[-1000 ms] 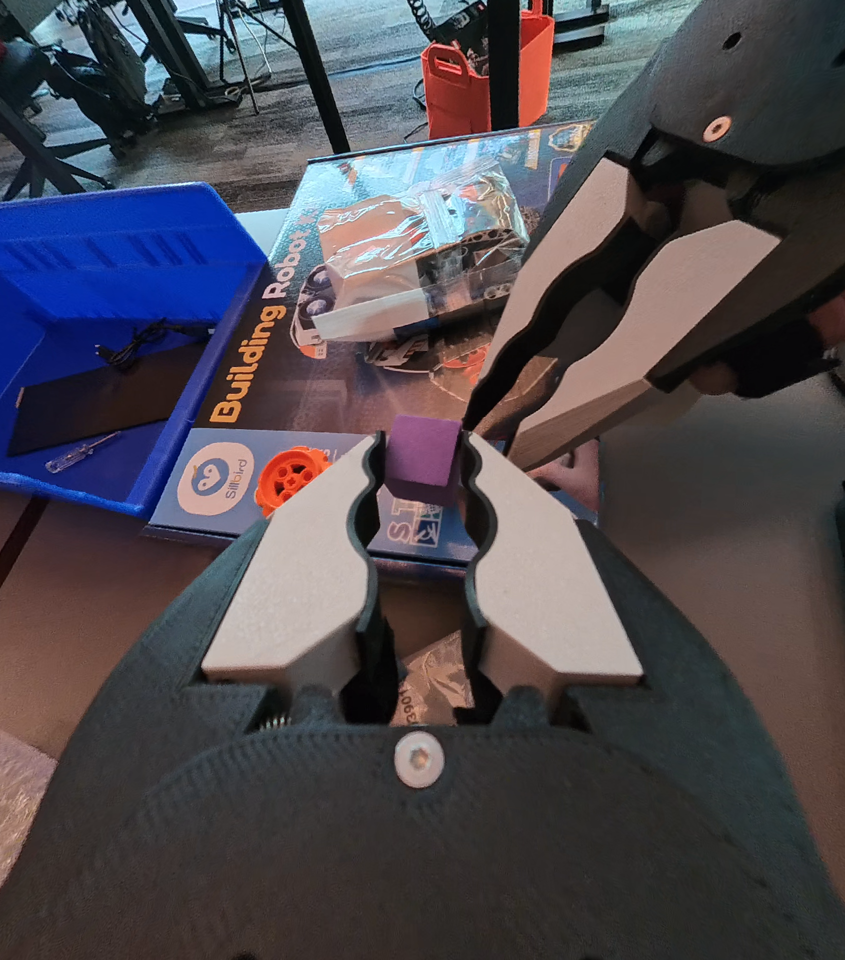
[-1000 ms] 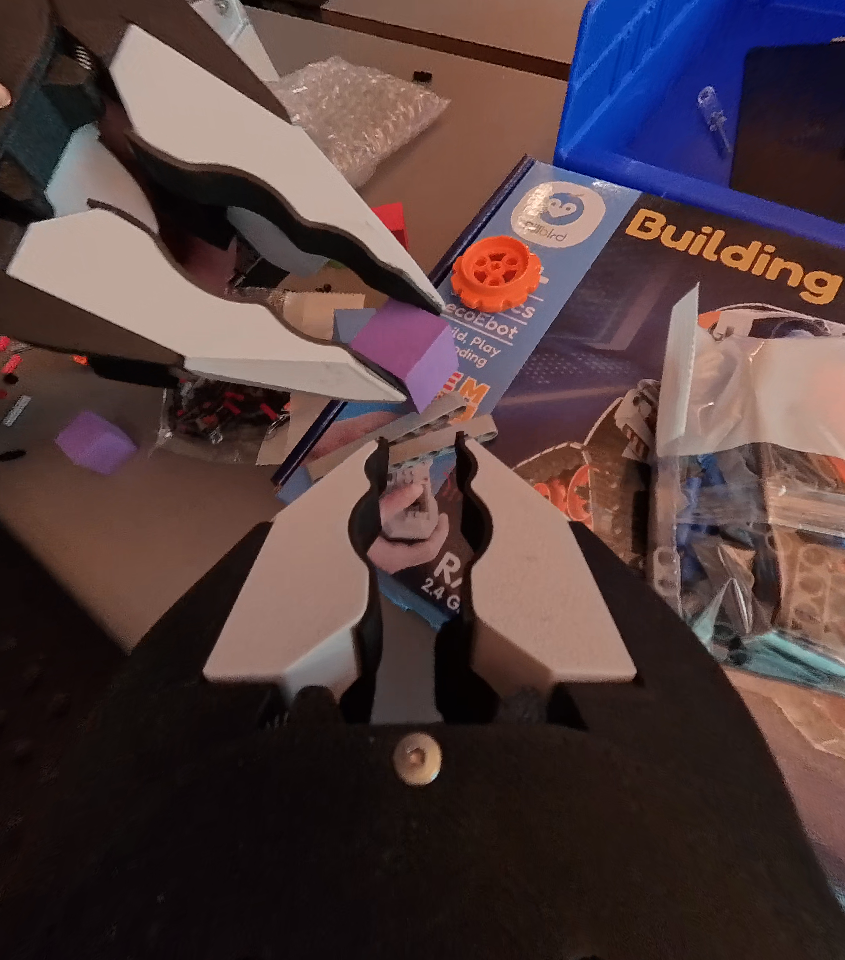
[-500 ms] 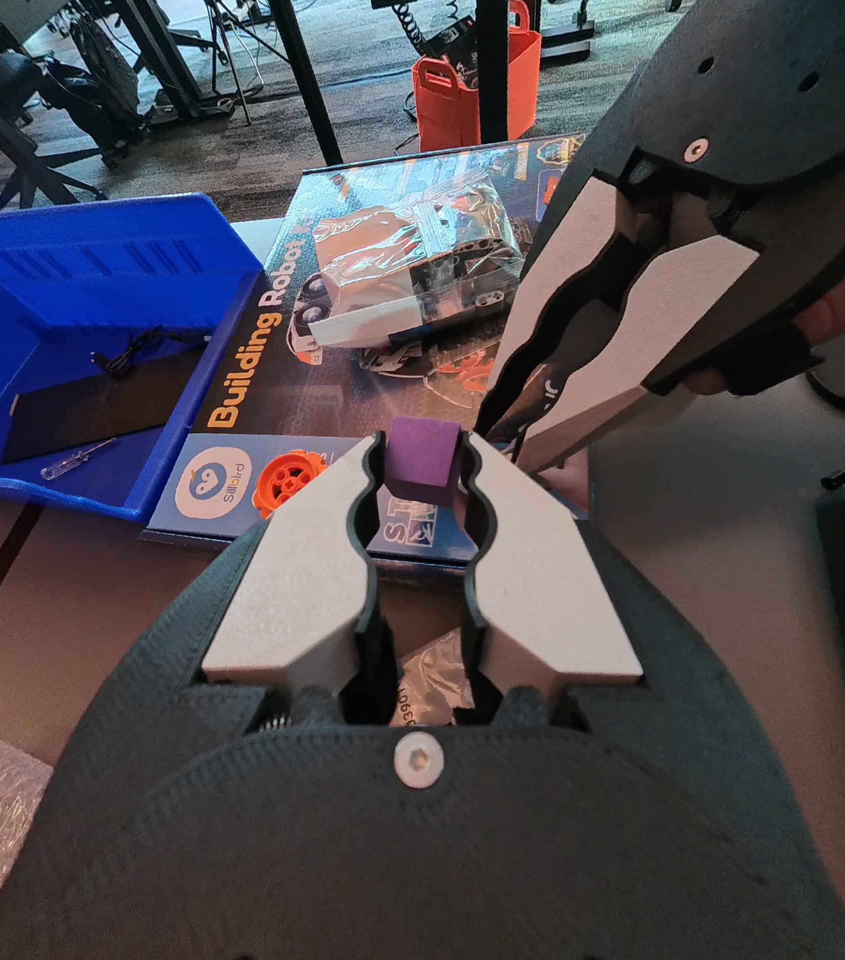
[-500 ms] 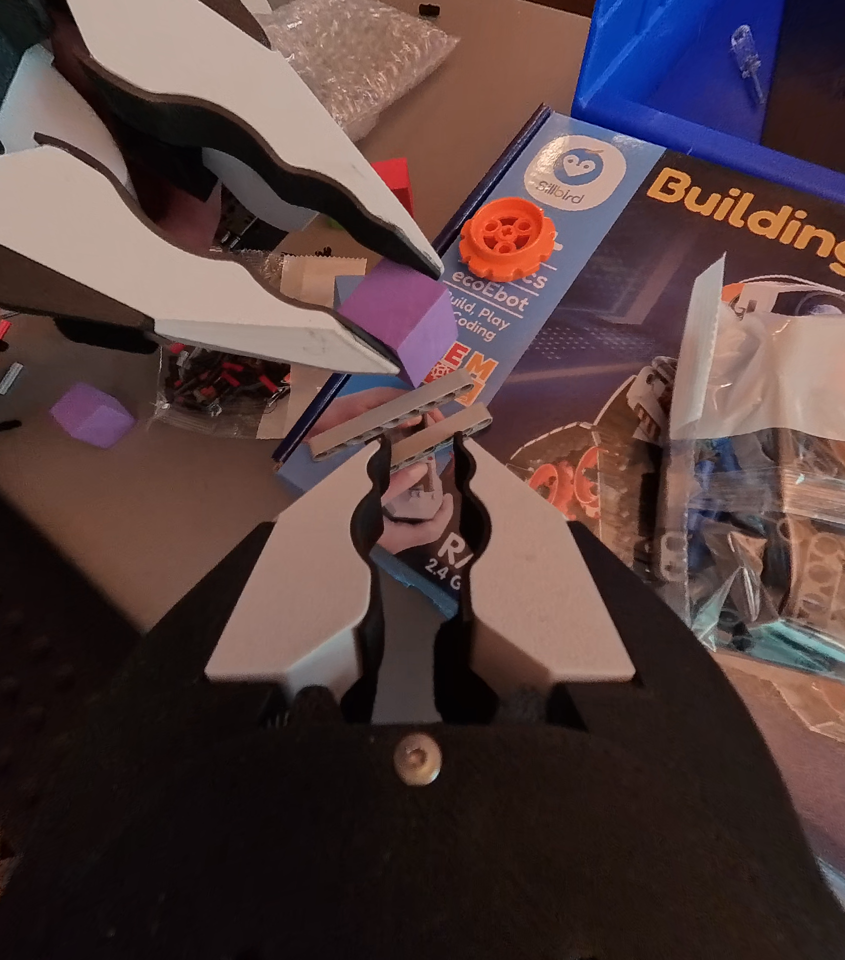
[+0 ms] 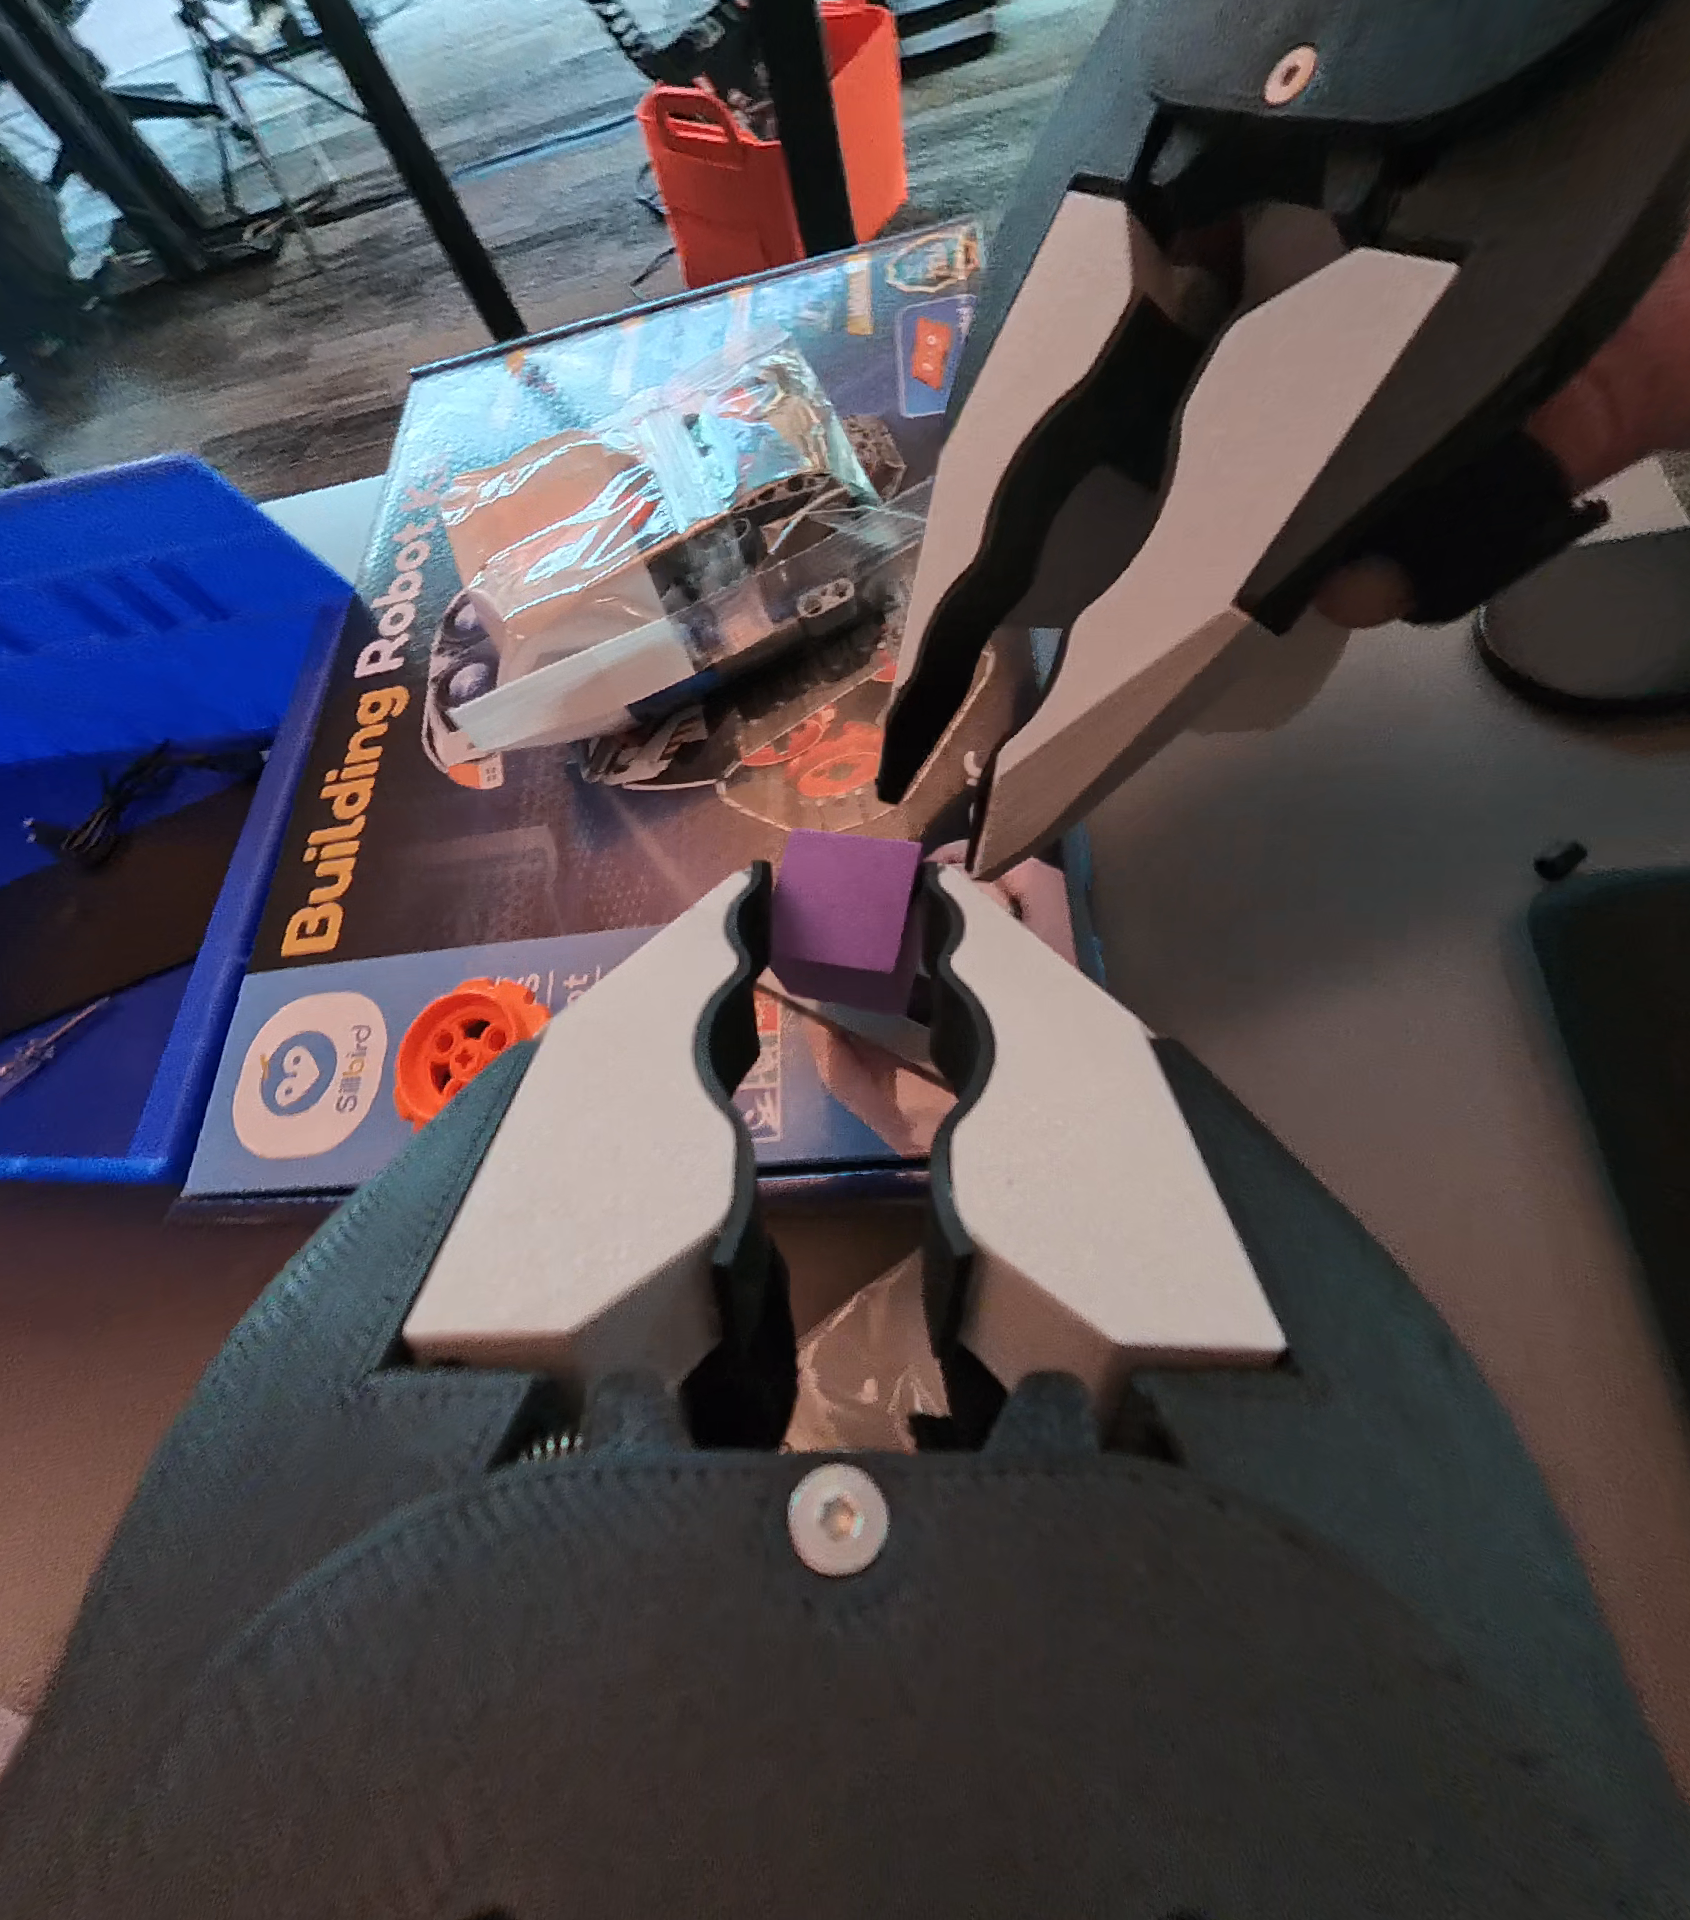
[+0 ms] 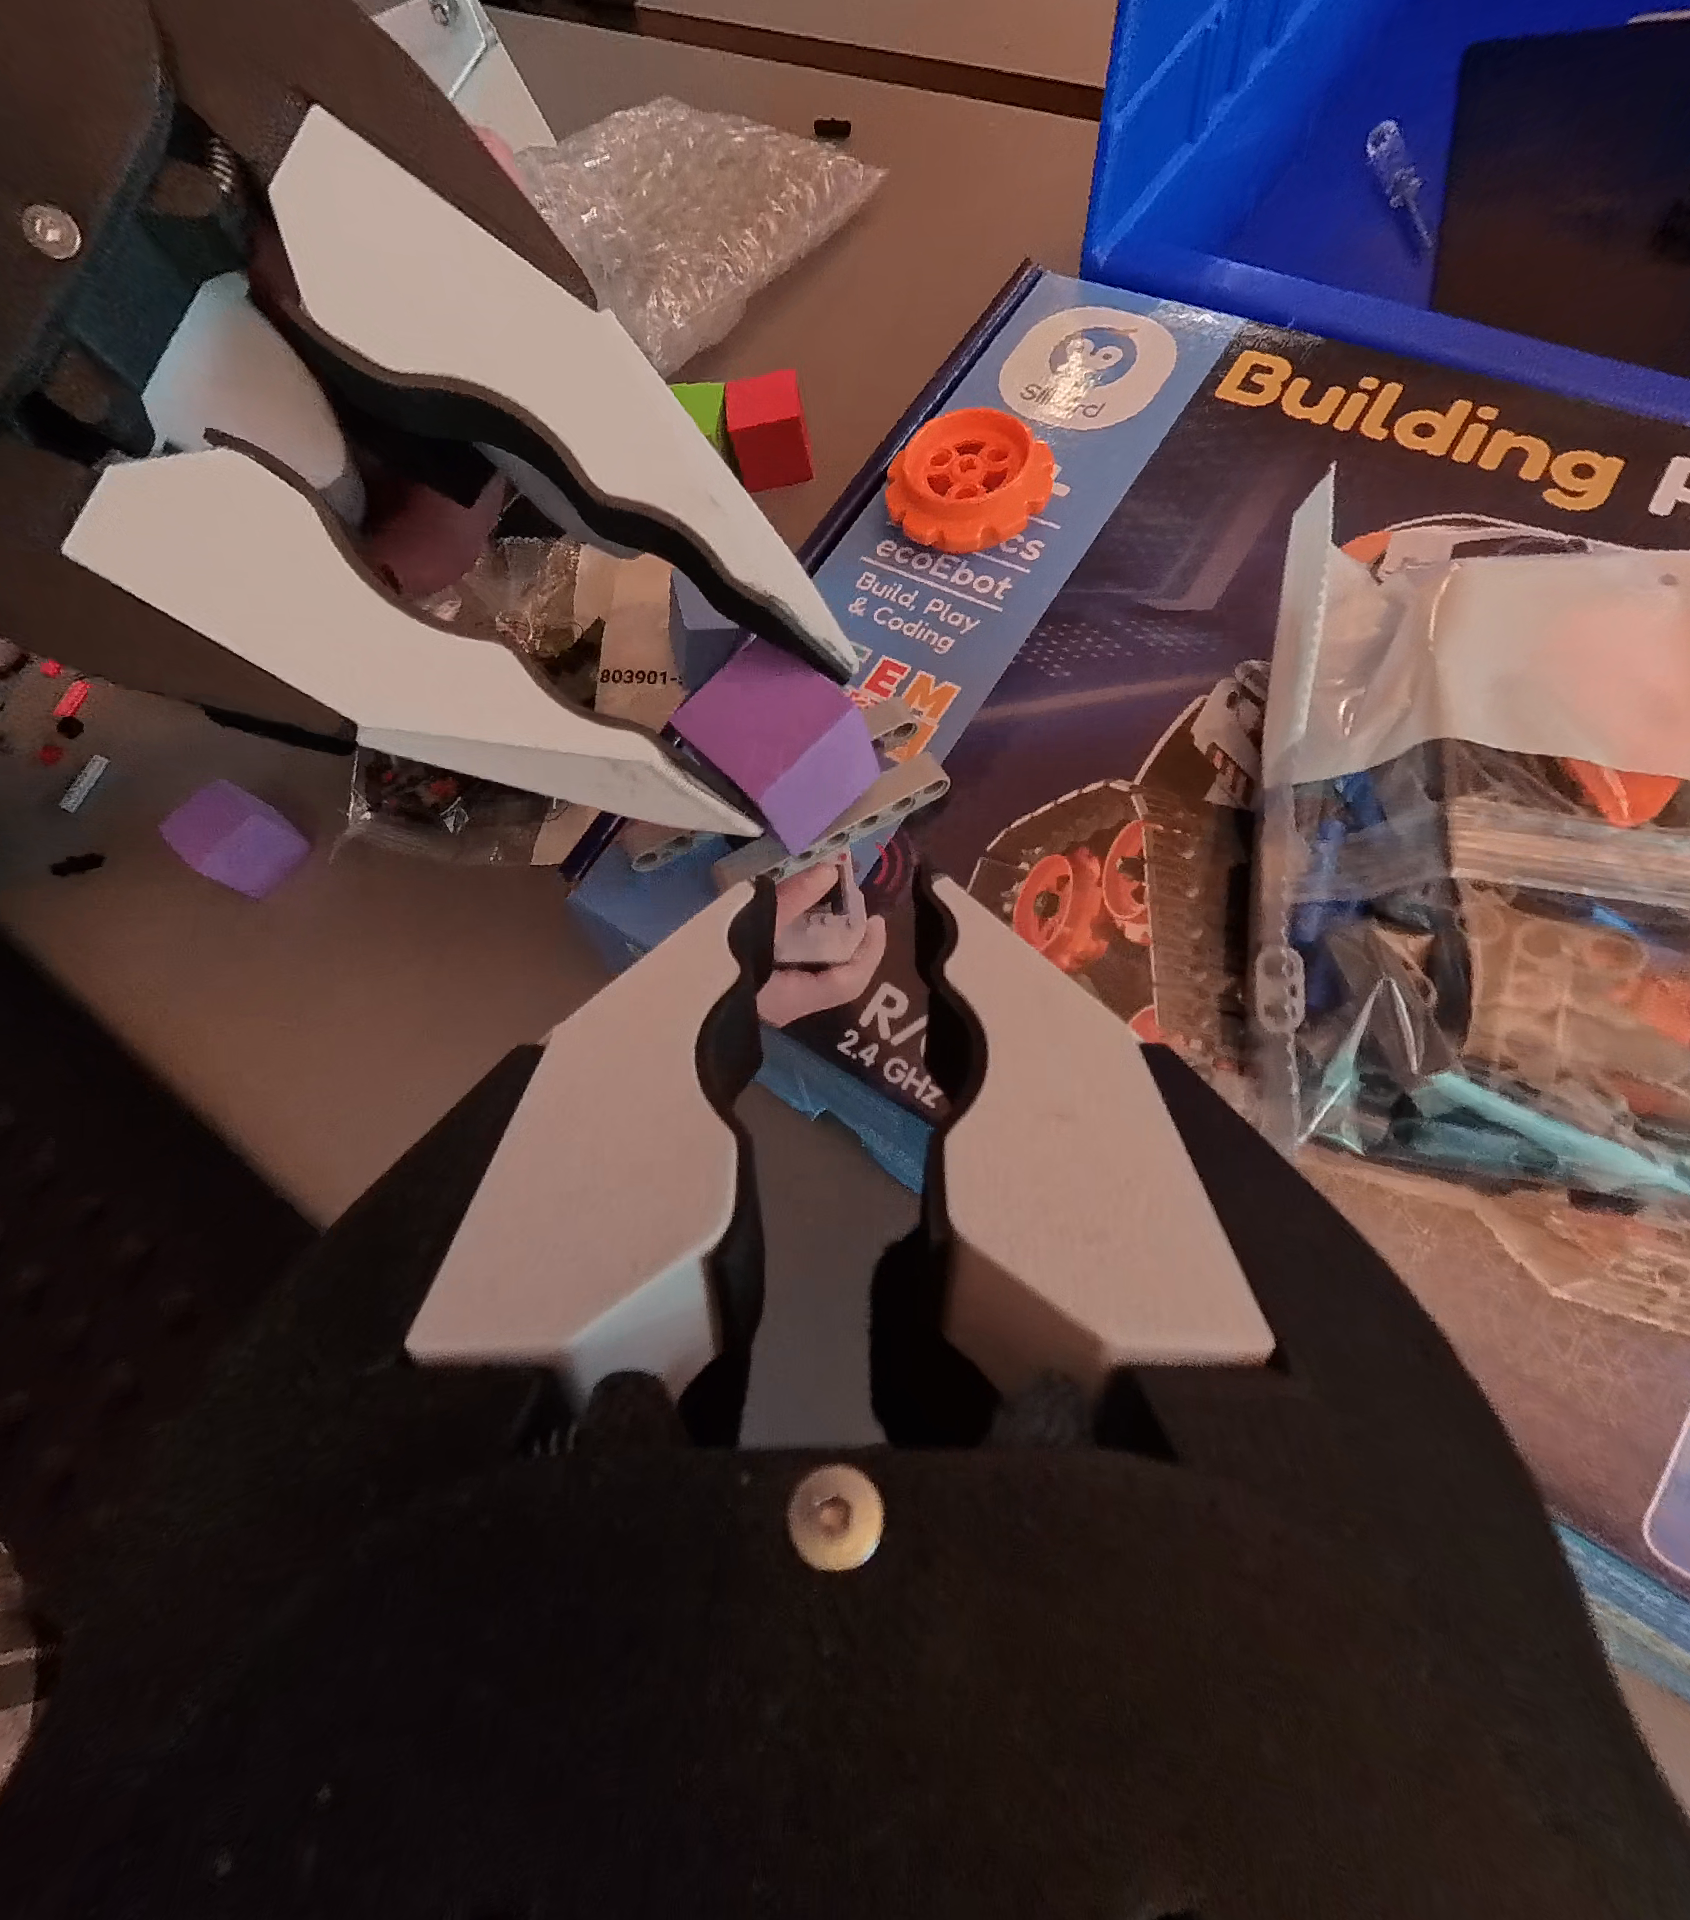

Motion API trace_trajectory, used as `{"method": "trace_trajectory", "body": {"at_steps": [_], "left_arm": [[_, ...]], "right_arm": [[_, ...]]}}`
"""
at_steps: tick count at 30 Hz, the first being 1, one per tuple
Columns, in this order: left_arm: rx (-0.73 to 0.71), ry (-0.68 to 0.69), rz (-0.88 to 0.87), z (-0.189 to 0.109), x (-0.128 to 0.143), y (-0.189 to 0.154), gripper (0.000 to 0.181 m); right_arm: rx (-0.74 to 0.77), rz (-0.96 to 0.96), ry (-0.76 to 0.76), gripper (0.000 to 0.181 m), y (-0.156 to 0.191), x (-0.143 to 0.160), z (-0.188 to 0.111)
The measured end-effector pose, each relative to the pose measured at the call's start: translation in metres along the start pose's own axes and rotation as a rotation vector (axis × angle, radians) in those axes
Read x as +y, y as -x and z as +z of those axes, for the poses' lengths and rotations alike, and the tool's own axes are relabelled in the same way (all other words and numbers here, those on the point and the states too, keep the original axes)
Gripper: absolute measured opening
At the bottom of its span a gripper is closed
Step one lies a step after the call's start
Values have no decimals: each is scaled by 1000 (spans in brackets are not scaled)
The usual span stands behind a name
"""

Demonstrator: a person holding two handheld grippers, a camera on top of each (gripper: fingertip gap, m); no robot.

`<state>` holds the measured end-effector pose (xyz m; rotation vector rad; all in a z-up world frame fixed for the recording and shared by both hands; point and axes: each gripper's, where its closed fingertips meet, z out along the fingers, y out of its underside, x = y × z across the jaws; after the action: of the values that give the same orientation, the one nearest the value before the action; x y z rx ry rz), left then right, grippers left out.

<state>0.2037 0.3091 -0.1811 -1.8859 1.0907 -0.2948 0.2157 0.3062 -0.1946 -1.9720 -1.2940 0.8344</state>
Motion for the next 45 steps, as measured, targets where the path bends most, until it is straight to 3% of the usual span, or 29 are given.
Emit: {"method": "trace_trajectory", "body": {"at_steps": [9, 16, 23, 31, 38, 45], "left_arm": [[248, -37, 67, -13, -12, -2, 27], [324, -2, 94, -1, -1, -8, 27], [292, 18, 99, 1, 8, 0, 39], [192, 42, 93, -34, 17, 17, 42], [98, 130, 41, -55, 62, 33, 39], [35, 247, 35, -48, 100, 39, 40]], "right_arm": [[-31, 16, -27, 24, 0, 4, -7], [-44, 18, -33, 22, 0, 4, -8], [-54, 21, -43, 21, 0, 4, -9], [-79, -26, -69, 31, 4, -10, -9], [-91, -171, -6, 47, 7, -20, 10], [-134, -195, 56, 30, 5, -15, 28]]}}
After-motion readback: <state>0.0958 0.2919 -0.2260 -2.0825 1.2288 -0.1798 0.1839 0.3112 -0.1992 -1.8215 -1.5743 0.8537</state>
